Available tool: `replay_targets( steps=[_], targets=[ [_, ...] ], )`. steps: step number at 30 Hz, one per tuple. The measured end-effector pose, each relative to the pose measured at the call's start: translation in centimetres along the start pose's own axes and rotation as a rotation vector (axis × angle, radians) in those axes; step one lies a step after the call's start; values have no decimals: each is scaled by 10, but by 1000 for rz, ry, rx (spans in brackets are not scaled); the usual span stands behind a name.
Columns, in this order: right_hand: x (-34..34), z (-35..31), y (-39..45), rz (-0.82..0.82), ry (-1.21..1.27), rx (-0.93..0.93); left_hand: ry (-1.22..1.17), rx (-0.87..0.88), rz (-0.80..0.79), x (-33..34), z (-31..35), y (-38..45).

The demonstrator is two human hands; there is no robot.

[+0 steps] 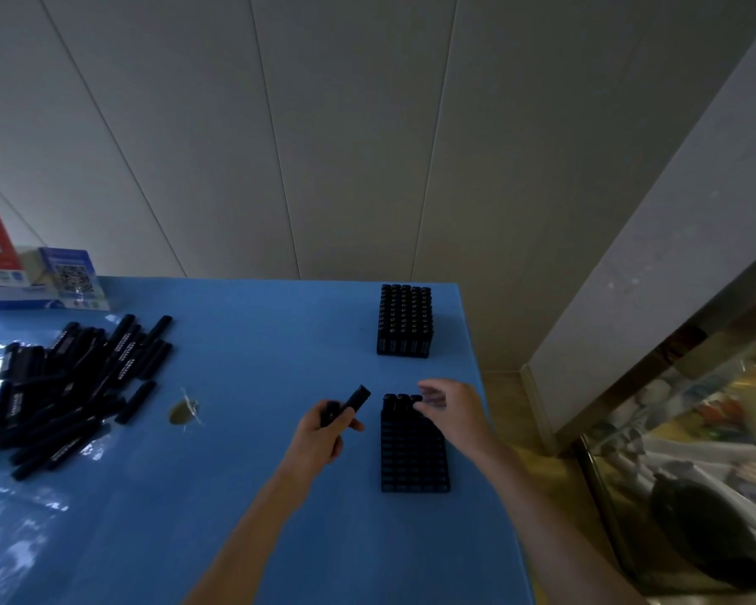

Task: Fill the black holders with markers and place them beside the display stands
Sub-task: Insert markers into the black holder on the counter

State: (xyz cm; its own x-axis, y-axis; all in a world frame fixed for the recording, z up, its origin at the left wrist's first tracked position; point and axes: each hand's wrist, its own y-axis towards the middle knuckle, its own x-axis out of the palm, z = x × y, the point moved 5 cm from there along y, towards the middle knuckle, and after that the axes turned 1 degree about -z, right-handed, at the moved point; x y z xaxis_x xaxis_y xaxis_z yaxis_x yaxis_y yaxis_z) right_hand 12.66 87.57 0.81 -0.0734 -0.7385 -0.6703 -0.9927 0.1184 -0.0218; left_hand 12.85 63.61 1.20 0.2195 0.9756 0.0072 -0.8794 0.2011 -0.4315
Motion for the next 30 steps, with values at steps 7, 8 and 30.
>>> replay_targets(
  steps=[7, 8, 30],
  targets=[
    [-21, -24, -4, 79, 171, 4, 26, 98, 17, 17, 13, 0],
    [-22, -29, -5, 40, 224, 24, 38, 111, 27, 19, 13, 1],
    [-14, -21, -14, -133, 663, 318, 187, 83, -21, 29, 7, 8]
  ],
)
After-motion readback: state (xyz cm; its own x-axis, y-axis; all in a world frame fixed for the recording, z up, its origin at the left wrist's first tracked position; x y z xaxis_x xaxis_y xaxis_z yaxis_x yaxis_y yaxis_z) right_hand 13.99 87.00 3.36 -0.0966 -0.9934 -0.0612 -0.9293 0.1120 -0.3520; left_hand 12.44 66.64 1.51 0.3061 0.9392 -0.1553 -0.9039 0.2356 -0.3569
